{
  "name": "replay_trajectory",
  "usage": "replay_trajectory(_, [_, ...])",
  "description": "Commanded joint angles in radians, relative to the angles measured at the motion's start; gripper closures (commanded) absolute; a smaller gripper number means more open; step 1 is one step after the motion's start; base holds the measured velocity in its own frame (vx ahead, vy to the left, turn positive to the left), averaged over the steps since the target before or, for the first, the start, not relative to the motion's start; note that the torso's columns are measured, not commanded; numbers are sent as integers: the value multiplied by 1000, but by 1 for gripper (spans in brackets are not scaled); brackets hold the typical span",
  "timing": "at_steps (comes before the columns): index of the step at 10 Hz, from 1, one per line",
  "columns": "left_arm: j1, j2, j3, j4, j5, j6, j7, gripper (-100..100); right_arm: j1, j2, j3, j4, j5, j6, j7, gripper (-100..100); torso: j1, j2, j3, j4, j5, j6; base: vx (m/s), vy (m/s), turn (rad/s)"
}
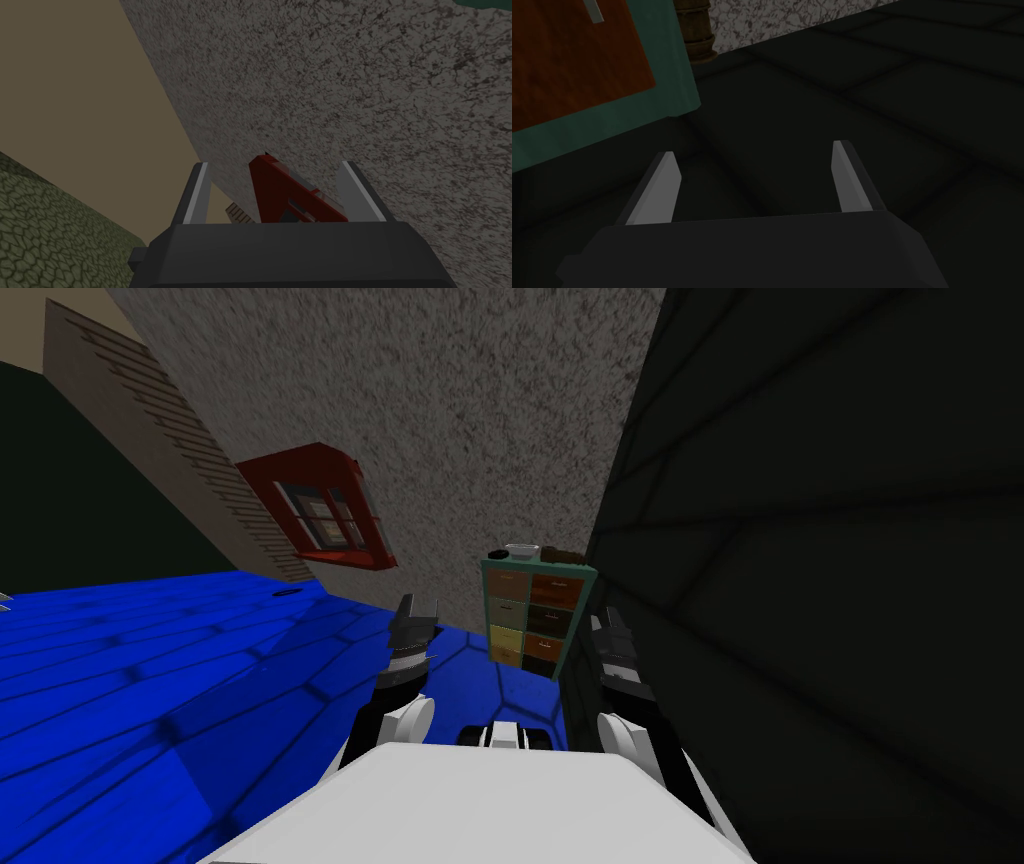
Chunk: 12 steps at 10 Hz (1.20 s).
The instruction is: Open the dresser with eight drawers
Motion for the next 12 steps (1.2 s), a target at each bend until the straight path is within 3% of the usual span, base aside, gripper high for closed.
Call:
replay_trajectory(1, [0, 0, 0, 0, 0, 0, 0, 0, -4, -33, 0, 5, 6, -5, 21, -100, 0, 74, -148, 74, 0, 0, 15, 11, -20])
replay_trajectory(4, [0, 0, 0, 0, 0, 0, 0, 0, -20, -94, 1, 26, 31, -27, 102, -100, 1, 118, -241, 119, 0, 0, 30, 36, -41])
replay_trajectory(7, [0, 0, 0, 0, 0, 0, 0, 0, -28, -111, 1, 36, 44, -38, 153, -100, -1, 121, -241, 121, 0, 0, 30, 31, -27])
replay_trajectory(12, [0, 0, 0, 0, 0, 0, 0, 0, -58, -153, 1, 76, 93, -78, 292, -100, 0, 120, -242, 121, 0, 0, 35, 35, -42])
